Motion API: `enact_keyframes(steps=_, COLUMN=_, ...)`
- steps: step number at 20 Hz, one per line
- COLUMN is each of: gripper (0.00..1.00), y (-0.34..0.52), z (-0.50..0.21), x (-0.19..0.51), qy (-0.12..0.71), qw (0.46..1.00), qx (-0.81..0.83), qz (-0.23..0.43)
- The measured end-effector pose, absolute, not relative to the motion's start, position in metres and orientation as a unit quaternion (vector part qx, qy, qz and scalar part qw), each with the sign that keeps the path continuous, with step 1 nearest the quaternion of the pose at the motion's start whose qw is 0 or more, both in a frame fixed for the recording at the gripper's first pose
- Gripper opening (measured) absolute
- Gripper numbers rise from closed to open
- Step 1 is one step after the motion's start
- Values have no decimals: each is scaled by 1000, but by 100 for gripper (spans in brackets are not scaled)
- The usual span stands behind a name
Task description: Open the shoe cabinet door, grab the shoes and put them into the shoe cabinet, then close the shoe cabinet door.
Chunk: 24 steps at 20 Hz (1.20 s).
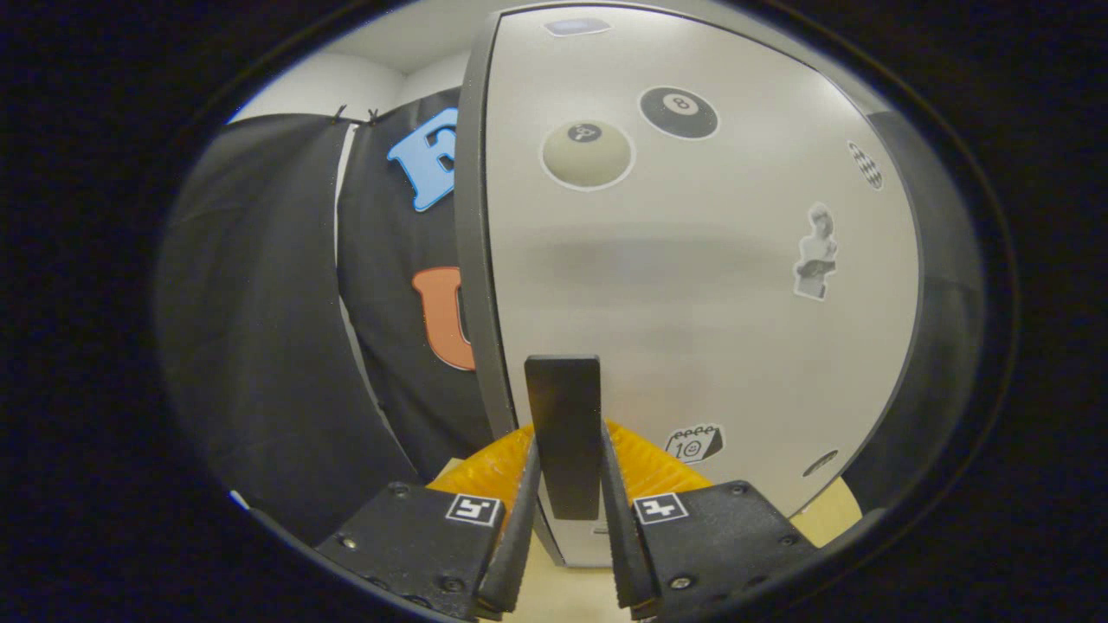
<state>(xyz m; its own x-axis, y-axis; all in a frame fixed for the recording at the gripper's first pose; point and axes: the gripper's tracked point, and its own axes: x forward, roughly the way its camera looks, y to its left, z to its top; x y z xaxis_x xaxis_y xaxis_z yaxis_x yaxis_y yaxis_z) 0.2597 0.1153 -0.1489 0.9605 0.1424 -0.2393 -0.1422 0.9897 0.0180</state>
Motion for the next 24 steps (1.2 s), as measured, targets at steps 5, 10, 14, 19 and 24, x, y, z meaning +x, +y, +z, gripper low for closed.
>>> enact_keyframes(steps=5, gripper=36, y=113, z=-150, x=263, qy=122, qw=990, qx=-18, qz=62)
enact_keyframes(steps=10, gripper=29, y=111, z=-151, x=255, qy=124, qw=989, qx=-9, qz=77)
enact_keyframes(steps=14, gripper=28, y=106, z=-148, x=222, qy=119, qw=989, qx=-12, qz=86)
enact_keyframes(steps=19, gripper=28, y=79, z=-147, x=153, qy=121, qw=988, qx=-16, qz=92)
enact_keyframes(steps=24, gripper=27, y=42, z=-146, x=98, qy=113, qw=990, qx=-26, qz=82)
